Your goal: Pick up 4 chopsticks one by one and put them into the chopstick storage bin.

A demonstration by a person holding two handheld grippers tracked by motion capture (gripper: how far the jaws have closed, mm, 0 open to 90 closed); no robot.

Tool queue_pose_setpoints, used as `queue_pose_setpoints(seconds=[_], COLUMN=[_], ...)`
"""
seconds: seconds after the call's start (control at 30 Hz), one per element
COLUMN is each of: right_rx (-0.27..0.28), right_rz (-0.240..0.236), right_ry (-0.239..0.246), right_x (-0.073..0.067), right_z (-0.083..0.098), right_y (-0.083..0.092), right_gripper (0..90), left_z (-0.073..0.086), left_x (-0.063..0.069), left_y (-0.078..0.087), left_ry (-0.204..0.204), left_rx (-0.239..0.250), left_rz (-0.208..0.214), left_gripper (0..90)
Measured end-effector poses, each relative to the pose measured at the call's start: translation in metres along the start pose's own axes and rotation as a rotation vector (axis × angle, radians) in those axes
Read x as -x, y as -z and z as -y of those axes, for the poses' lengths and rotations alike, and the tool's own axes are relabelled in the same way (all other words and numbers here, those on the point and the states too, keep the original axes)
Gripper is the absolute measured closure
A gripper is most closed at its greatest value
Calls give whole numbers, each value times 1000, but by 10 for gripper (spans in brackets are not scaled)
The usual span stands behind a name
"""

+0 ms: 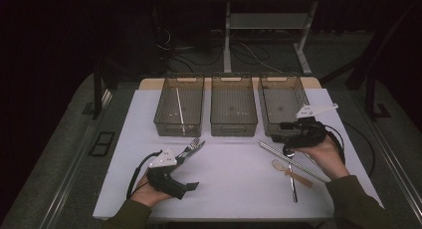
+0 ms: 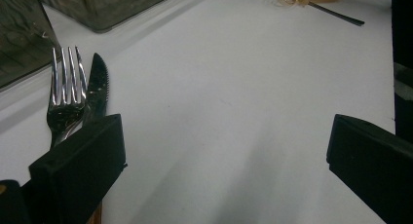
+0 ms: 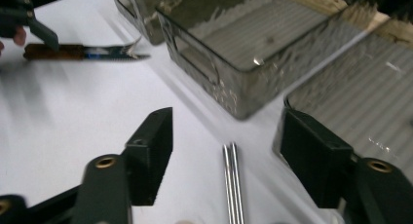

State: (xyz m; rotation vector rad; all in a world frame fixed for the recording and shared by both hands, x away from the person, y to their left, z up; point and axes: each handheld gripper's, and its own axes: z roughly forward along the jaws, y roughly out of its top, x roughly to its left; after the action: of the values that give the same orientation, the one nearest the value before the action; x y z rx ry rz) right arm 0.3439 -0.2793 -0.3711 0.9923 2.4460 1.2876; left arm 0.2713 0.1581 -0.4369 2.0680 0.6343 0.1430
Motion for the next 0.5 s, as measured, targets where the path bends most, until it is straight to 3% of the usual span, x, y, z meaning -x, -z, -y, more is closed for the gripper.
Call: queue_pose_setpoints(seconds=[0.17,0.37,0.5], right_rx=[-7,-6,-45], right_rz=[-1,31,58], right_ry=[-15,-45,-57], right_x=[2,5,6], right_z=[15,32,45], right_y=[13,31,39], right_gripper=[445,519,583], left_z=[0,-1,-1], left_x=[0,1,1], left_y=[1,1,1], left_ry=[-3,-7,-7], left_rx=[1,6,7], left_rz=[0,1,-1], left_gripper=[0,0,0])
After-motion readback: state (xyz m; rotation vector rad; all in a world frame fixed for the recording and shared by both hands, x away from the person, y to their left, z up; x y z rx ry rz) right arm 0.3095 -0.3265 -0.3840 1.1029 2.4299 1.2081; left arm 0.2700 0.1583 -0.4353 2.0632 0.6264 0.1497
